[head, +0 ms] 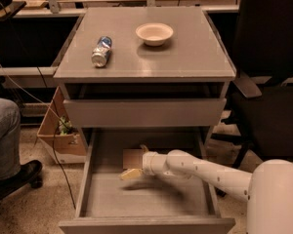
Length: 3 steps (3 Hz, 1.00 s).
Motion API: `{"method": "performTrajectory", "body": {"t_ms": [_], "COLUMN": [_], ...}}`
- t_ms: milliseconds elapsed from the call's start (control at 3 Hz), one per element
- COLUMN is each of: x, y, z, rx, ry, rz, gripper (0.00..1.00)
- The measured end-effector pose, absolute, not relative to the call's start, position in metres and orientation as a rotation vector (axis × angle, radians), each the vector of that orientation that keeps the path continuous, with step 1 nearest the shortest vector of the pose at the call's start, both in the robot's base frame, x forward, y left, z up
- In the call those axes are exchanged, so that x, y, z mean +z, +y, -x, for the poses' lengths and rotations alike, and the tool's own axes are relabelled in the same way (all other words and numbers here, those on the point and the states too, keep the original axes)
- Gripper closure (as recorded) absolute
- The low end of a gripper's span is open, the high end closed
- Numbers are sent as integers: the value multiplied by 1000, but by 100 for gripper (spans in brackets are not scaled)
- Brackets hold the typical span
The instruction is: Pick apple from middle drawer and place on counter
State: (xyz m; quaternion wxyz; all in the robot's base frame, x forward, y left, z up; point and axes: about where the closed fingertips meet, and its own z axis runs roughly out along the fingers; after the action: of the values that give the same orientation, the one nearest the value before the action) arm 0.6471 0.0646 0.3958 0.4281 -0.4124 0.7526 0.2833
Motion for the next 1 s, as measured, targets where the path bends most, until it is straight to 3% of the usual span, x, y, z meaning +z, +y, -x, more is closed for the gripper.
{"method": "performTrajectory", "body": {"t_ms": [333,1000], "x": [381,390], "y": [71,69], "z": [-652,-656], "rx": [706,708], "ry": [1886,1855], "rz": [1018,958], "gripper": [14,62]}}
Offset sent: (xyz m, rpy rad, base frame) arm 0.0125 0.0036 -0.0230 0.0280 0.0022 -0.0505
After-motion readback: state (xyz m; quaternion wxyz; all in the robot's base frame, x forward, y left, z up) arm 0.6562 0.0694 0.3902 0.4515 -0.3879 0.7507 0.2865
